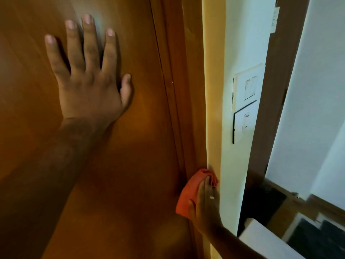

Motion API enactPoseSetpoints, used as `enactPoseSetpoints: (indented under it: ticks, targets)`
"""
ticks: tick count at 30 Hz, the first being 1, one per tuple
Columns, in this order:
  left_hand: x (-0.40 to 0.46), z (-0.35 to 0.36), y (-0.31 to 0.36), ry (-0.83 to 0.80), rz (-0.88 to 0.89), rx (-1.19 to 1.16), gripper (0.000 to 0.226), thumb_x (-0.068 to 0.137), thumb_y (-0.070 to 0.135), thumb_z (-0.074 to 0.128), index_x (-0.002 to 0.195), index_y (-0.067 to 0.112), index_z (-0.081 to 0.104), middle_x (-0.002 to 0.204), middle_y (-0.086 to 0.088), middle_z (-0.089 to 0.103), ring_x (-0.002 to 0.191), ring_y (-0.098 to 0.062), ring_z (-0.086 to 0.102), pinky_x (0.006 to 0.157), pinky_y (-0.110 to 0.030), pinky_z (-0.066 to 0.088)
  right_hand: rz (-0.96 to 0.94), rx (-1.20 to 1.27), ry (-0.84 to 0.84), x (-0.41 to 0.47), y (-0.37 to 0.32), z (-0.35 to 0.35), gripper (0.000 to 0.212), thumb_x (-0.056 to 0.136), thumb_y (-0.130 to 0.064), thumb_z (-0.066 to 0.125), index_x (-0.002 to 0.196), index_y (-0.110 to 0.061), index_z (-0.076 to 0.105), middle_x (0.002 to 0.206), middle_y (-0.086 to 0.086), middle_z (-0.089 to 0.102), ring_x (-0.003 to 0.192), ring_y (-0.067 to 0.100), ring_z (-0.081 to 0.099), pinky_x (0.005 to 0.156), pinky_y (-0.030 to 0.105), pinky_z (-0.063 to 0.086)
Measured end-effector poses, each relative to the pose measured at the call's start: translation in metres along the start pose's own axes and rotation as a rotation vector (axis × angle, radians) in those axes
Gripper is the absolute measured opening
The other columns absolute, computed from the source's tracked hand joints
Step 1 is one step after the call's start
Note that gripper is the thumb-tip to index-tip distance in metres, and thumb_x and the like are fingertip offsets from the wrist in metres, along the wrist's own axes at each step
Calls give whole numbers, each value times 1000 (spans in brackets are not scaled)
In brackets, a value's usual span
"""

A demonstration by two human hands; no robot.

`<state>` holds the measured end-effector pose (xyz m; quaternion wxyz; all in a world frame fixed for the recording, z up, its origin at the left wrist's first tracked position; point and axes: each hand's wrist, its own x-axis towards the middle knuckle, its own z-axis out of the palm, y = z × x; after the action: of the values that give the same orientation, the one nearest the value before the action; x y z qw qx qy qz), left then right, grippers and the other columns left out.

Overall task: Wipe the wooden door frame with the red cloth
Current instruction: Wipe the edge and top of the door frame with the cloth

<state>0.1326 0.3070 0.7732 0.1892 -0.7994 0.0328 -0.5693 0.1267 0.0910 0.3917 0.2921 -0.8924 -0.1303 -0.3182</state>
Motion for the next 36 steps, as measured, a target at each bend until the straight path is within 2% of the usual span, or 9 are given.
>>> enactPoseSetpoints:
  ticks: [4,8,11,14,18,23,28,32,36]
  targets:
    - [0,0,2,12,1,47,75,99,54,25,161,16,5,166,-23,6,152,-45,7,116,-69,4,21,148,161,46,-48,-23,81,97,-48,40,155,-4,4,156,28,22,136,50,36,99,58,49]
    - [-2,-6,3,-11,14,101,75,99,52,29,161,16,6,167,-22,4,154,-39,2,120,-52,-15,-119,160,424,153,-97,-87,86,91,-45,52,156,-11,6,159,22,23,142,40,29,112,51,29]
    - [19,-16,-5,28,-13,105,77,98,52,34,161,14,11,167,-22,6,154,-38,4,119,-43,-21,-251,25,514,244,-135,-158,85,92,-47,49,157,-11,7,159,25,24,140,42,33,108,49,34]
    - [78,-38,-43,121,-69,88,80,97,55,34,160,10,13,166,-25,6,154,-40,3,120,-47,-14,-330,-119,631,329,-173,-220,80,90,-43,50,153,-3,21,157,30,25,139,47,33,105,53,38]
    - [159,-76,-112,171,-110,170,82,97,63,26,159,11,15,165,-27,9,153,-43,5,121,-59,1,-314,-186,706,399,-217,-279,78,91,-42,52,152,-2,23,157,29,25,141,45,33,105,51,41]
    - [196,-102,-160,206,-114,238,85,94,71,20,158,16,16,165,-24,13,152,-42,10,120,-62,7,-313,-231,618,357,-187,-245,77,94,-38,53,153,-2,17,157,29,25,138,47,36,102,52,43]
    - [200,-98,-167,228,-97,243,87,93,73,15,158,16,17,165,-24,13,151,-43,12,119,-65,10,-265,-244,536,332,-176,-223,74,86,-20,71,145,5,33,148,38,35,127,58,44,96,61,45]
    - [203,-92,-173,271,-94,250,84,94,73,19,157,18,22,163,-24,20,149,-43,17,117,-64,13,-349,-278,675,423,-233,-299,70,98,-21,53,154,-1,16,159,29,18,142,46,30,110,52,36]
    - [204,-88,-180,306,-78,265,81,94,71,22,155,18,27,160,-24,26,147,-43,23,115,-63,17,-301,-272,720,512,-300,-388,79,97,-18,56,156,-8,5,164,23,4,147,42,19,114,47,30]
